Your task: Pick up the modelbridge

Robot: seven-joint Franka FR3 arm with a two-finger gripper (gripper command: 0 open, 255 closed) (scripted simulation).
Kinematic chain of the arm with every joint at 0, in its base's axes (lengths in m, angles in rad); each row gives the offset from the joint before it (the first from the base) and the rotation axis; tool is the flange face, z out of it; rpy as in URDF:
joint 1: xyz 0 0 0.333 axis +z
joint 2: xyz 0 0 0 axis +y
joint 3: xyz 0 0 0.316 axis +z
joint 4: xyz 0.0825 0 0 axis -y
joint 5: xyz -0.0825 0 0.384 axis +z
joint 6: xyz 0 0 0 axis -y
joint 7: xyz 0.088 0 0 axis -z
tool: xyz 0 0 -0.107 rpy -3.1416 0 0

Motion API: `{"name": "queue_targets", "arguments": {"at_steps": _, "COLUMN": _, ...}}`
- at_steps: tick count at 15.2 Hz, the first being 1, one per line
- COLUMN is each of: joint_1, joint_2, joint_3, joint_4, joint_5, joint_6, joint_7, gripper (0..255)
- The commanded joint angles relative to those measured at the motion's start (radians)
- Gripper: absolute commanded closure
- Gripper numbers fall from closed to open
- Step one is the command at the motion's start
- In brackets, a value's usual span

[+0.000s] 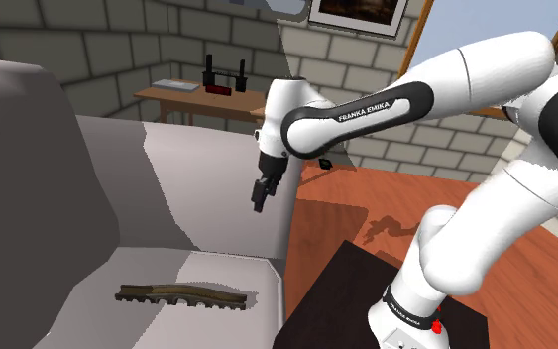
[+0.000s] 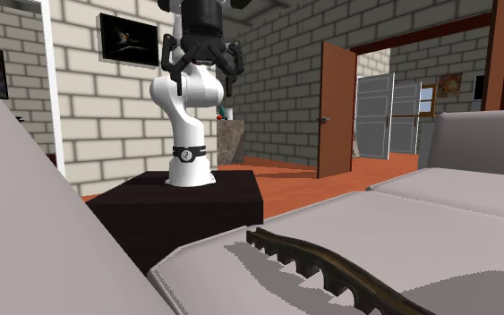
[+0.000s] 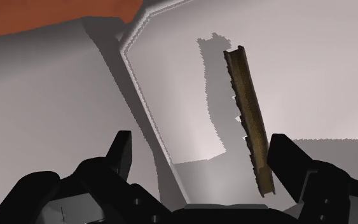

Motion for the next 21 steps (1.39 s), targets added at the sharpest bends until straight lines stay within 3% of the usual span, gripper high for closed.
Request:
{"name": "queue_targets", "arguments": {"at_steps": 1, "joint_1": 0.012, "joint_2": 0.066, "joint_3": 0.016, "joint_4": 0.012, "joint_5": 0.001, "joint_6": 0.056, "joint_7": 0.000, "gripper": 0}}
{"name": "queue_targets", "arguments": {"at_steps": 11, "joint_1": 0.065, "joint_2": 0.419, "joint_3": 0.080, "joint_4": 0.142, "joint_5": -0.055, "joint_6": 0.280, "joint_7": 0.015, "gripper": 0}}
{"name": "queue_targets", "arguments": {"at_steps": 21, "joint_1": 0.157, "joint_2": 0.780, "joint_3": 0.090, "joint_4": 0.375, "joint_5": -0.169, "joint_6": 0.401, "joint_7": 0.052, "gripper": 0}}
